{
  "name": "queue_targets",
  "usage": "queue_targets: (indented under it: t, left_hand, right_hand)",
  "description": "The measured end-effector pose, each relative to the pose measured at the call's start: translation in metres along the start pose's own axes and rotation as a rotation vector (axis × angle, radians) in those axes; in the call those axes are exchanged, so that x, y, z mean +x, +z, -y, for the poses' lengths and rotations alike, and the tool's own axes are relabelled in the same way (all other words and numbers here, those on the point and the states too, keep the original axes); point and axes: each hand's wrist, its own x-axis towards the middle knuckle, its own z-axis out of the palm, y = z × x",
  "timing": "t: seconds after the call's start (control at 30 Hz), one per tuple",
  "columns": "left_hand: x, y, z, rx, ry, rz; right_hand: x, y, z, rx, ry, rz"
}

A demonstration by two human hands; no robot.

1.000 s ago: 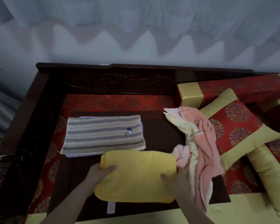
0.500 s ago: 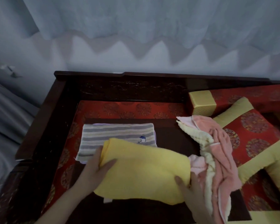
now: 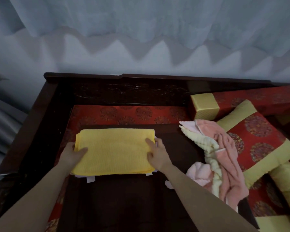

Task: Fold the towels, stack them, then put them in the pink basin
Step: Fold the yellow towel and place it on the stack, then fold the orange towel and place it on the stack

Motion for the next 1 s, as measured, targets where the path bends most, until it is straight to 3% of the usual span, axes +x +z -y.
queue_targets:
  t: [0.07,0.2,0.27,0.4,0.5,0.57,0.7,0.77,0.87,1.0]
  left_hand:
    - [-0.003,0.002,-0.003,0.063,0.033,-0.059]
    - [-0.028,0.003,-0.026,0.148,0.329,-0.332]
    - [-0.054,0.017,-0.045,0.099,0.439,-0.338]
    - [-0.118,0.088,-0.091,-0.046,0.506,0.018]
    - [-0.153,0.158,-0.117,-0.101,0.456,0.290]
    - [-0.168,0.202,-0.128,-0.146,0.353,0.442]
    - [-0.188,0.258,-0.151,-0.333,0.106,0.598]
    - [-0.195,0.274,-0.165,-0.471,-0.017,0.696]
    - [-0.202,0.288,-0.187,-0.606,-0.146,0.779]
    - [-0.194,0.300,-0.205,-0.507,-0.149,0.784]
  right_hand:
    - [-0.004,-0.006,-0.001,0.017,0.003,-0.007]
    - [-0.039,-0.037,-0.023,0.164,-0.058,-0.211]
    - [-0.063,-0.062,-0.052,0.152,-0.029,-0.313]
    - [-0.100,-0.121,-0.120,0.015,0.225,-0.433]
    - [-0.111,-0.152,-0.165,-0.228,0.599,-0.305]
    - [-0.115,-0.158,-0.189,-0.091,0.710,-0.265]
    - [-0.121,-0.159,-0.206,0.381,0.532,-0.513]
    - [-0.131,-0.165,-0.188,0.676,0.407,-0.513]
    - [-0.153,-0.172,-0.152,1.066,0.255,-0.290]
    - [-0.181,-0.171,-0.125,1.035,0.023,0.022]
